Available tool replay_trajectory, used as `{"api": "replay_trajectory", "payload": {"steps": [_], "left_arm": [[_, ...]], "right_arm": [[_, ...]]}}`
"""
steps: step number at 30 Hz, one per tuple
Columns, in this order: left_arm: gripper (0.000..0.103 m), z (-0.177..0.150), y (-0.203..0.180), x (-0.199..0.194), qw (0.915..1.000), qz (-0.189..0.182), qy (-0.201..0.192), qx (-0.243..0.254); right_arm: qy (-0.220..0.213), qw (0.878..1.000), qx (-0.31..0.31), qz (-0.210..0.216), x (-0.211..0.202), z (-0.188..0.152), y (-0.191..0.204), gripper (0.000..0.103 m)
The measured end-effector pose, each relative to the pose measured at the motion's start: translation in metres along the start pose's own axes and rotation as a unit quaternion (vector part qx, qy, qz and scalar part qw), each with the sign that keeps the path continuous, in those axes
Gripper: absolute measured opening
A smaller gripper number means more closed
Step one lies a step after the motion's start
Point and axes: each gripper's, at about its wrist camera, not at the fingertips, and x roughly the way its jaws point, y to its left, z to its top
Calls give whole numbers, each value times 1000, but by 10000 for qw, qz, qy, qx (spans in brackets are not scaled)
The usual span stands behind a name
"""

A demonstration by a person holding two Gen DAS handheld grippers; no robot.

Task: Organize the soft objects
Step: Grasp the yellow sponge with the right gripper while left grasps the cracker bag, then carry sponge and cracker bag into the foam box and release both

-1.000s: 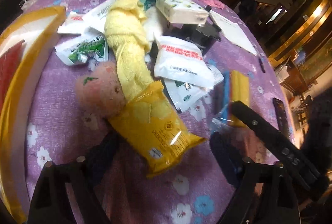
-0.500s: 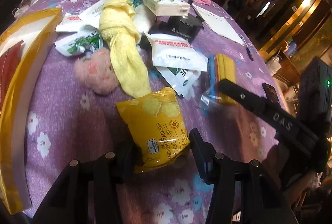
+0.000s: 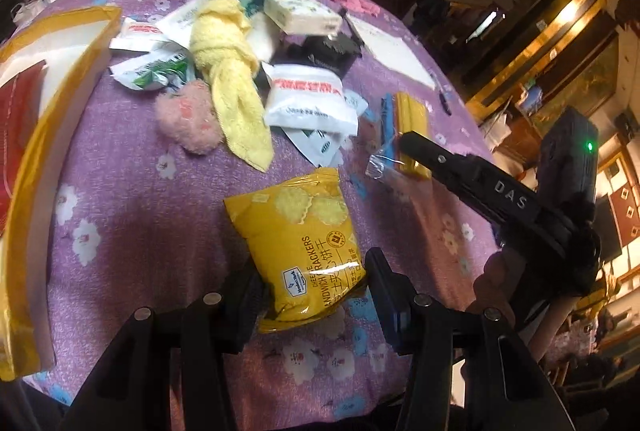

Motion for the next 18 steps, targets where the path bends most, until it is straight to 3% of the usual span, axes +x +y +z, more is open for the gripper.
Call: {"api": "replay_trajectory", "payload": {"steps": [7,18], "left_arm": [[53,1,15,-32,9983,-285,-426,-265],[53,7,43,-88,9925,-189,-1106,-490]], "right_arm": [[-399,9985,-278,264,-22,4,28,28],[-4,9928,-859,830,1,-5,87,28]]}}
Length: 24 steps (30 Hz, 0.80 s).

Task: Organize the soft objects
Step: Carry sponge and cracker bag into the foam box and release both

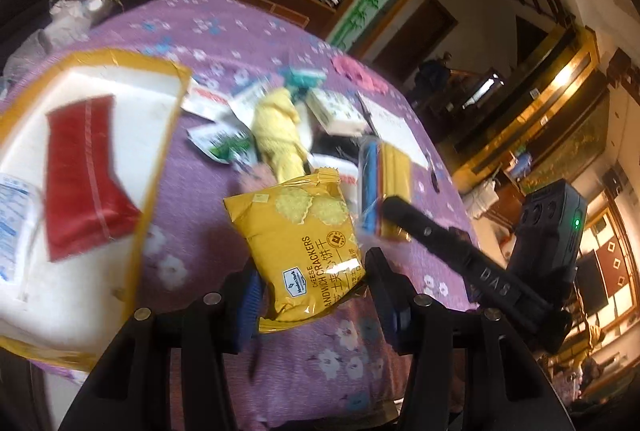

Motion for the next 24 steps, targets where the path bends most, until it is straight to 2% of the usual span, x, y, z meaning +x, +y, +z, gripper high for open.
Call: {"api": "replay_trajectory", "payload": {"steps": [7,15,20,24], "left_arm": [[53,14,26,-26,9989,248,-356,-191],[53,24,73,-50,9930,802,-685,-540],[53,29,99,-58,9880,1137,-763,-715],[53,31,116,-60,9861,1251,-760,-786]], "right_arm": [[230,9981,-419,391,19,4,38,28],[581,9916,-868,764,48,2,72,28],[814,9864,-975,1044,68,3,89,29],[1041,9820,-1116,1116,88,0,107,29]]}}
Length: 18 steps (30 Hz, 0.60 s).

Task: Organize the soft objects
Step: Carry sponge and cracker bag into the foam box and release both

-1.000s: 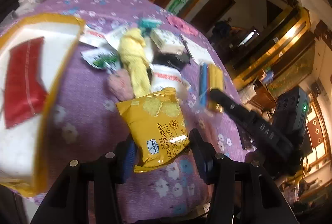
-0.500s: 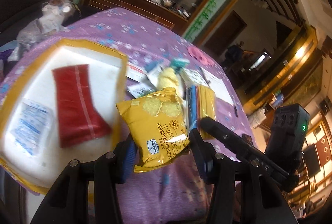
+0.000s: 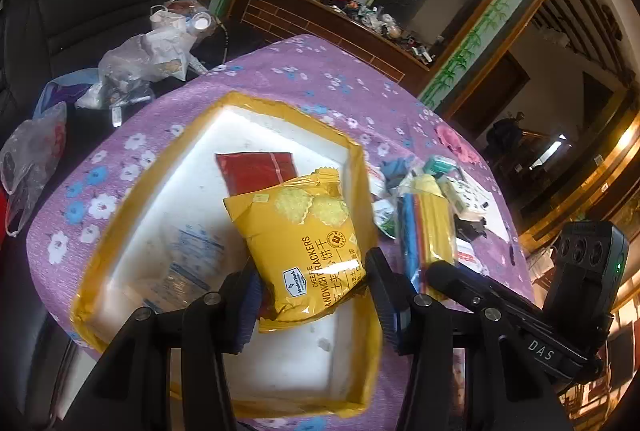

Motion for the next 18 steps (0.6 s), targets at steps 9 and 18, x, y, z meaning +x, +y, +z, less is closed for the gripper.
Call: {"api": "replay_trajectory", "payload": {"steps": [9,18], "left_arm": [[53,29,31,36,9963,812,283,20],[82,25,46,46,9972,524,343,-408]], "right_arm": [[245,9991,-199,-295,59,33,16,29],[504,9970,-210,-549,83,26,11,38]]}}
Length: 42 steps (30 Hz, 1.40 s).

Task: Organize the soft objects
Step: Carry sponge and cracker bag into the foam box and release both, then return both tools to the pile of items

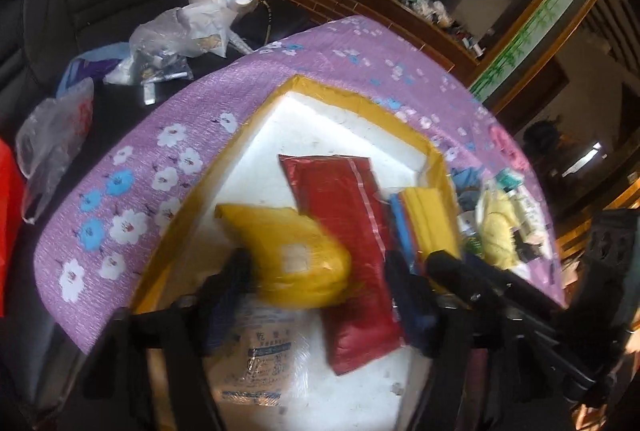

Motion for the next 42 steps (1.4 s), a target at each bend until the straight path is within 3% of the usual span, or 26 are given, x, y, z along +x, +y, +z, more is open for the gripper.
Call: {"api": "replay_trajectory", "payload": {"steps": [4,10,13,17,21,26,32,42], "left_arm": [[87,-6,-8,-10,9998,-145,-157,-50],[88,-17,-29,-35,9984,-151,-527,121],[88,-22,-42,-40,9986,-153,-453,211],[88,-32,-61,-41,9987,-291,-378,190],[88,-44,-93,-38,9978,-529,-296,284],[88,-61,-138,-32,9947,-650,-212,766],[88,-79,-180,-18,9879,-754,151,1347],[88,-90,-190,-6,9836,-867,420,1525]], "right_arm": [[-234,9995,36,209,-19,-3,0,65],[-468,9976,28,517,-54,-11,-7,71],[-569,9948,62,841,-76,-21,-16,75],[-525,9916,417,1105,-94,-34,-39,76],[-535,9907,853,915,-109,-56,-73,76],[-497,9893,1164,725,-123,-84,-105,76],[-657,9863,1399,568,-141,-101,-131,76],[-788,9804,1782,276,-145,-99,-161,76]]}}
